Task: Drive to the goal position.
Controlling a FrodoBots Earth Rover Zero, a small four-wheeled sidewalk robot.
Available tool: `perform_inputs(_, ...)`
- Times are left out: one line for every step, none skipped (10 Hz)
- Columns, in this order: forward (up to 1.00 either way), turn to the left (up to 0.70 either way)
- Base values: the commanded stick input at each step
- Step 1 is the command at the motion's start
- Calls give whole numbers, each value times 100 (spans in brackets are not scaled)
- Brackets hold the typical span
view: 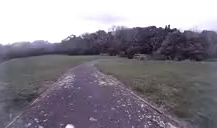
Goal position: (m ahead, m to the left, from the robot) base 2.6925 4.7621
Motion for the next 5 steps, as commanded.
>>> perform_inputs(0,85)
perform_inputs(0,85)
perform_inputs(0,85)
perform_inputs(0,17)
perform_inputs(0,2)
